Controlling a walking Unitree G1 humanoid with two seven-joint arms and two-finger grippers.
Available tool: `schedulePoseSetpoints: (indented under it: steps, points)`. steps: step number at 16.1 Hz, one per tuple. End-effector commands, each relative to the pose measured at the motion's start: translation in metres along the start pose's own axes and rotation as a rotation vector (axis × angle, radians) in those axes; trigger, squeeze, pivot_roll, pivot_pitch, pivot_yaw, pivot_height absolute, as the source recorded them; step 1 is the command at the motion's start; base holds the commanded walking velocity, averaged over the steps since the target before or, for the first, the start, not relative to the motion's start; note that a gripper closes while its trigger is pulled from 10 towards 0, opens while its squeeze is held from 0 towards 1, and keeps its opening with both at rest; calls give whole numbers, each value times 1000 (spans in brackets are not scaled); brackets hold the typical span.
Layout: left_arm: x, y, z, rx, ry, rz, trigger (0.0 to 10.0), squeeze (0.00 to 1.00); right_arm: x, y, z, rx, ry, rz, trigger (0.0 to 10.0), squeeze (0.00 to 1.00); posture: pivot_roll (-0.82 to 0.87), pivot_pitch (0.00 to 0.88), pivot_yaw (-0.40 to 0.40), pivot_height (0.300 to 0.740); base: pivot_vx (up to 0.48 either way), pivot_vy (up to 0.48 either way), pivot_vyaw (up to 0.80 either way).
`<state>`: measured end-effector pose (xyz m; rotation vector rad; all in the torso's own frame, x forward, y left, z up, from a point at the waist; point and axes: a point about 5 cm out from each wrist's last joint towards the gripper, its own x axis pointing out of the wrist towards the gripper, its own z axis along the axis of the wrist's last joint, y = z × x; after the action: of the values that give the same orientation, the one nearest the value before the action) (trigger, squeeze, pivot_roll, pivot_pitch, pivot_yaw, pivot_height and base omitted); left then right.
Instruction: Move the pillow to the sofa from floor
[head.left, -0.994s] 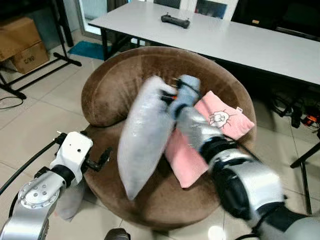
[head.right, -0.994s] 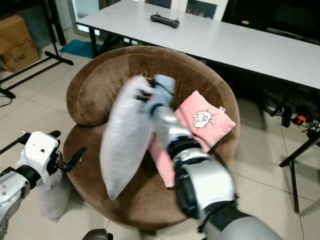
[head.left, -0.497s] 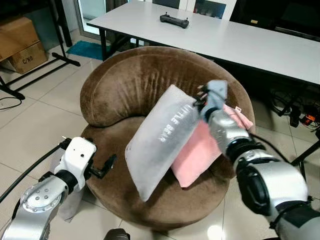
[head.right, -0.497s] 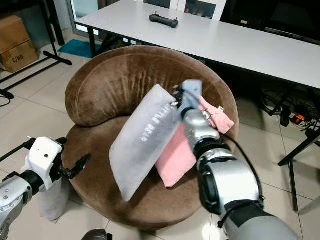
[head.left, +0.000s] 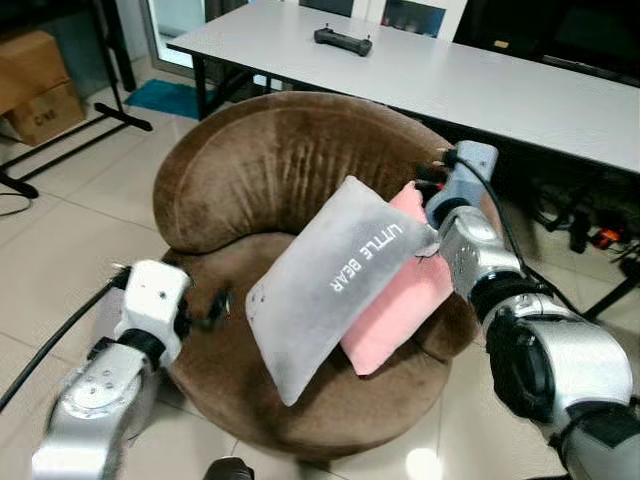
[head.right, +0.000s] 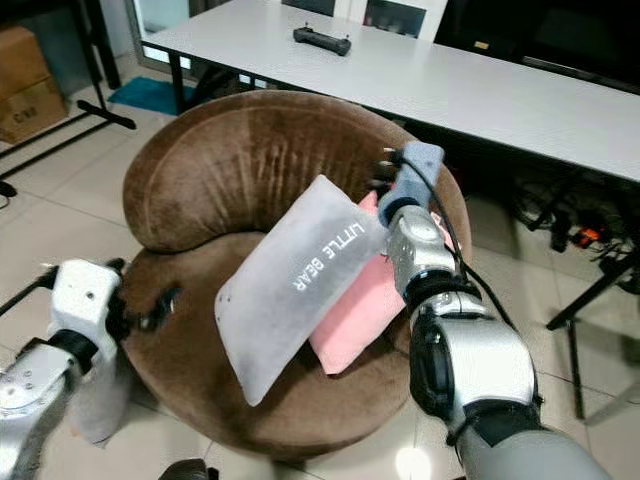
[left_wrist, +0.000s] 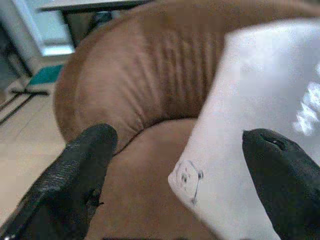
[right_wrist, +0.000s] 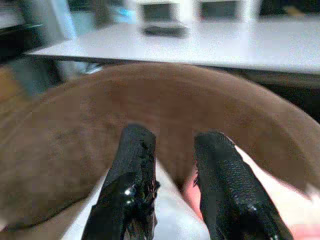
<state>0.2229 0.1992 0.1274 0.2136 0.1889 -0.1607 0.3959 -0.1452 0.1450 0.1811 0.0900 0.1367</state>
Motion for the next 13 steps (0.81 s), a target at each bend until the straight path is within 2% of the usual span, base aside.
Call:
schedulePoseSetpoints:
  steps: [1, 2, 3, 4, 8, 9, 13]
  points:
    - [-3, 2, 4, -11, -16, 46, 10000, 0, -3, 1, -5, -23, -1, 53, 10000, 0, 193, 0, -146, 740, 0, 0, 0]
    - [-4, 3, 5, 0, -38, 80, 10000, 0, -8, 1, -16, 17, 9, 52, 10000, 0, 193, 0, -146, 740, 0, 0, 0]
    - [-7, 4, 8, 40, -77, 143, 10000, 0, -21, 0, -35, 19, 43, 53, 10000, 0, 184, 0, -149, 740, 0, 0, 0]
    - [-8, 3, 9, 38, -86, 163, 10000, 0, -30, -1, -43, 22, 50, 48, 10000, 0, 172, 0, -148, 740, 0, 0, 0]
    - [-3, 1, 16, 83, -79, 140, 10000, 0, -71, 0, -59, 15, 50, 19, 10000, 0, 140, 0, -120, 740, 0, 0, 0]
    - [1, 2, 20, 83, -92, 136, 10000, 0, -81, 5, -66, -25, 56, 13, 10000, 0, 131, 0, -107, 740, 0, 270, 0]
    - [7, 5, 18, 81, -91, 151, 10000, 0, -93, 17, -60, -39, 94, 24, 10000, 0, 122, 0, -106, 740, 0, 275, 0]
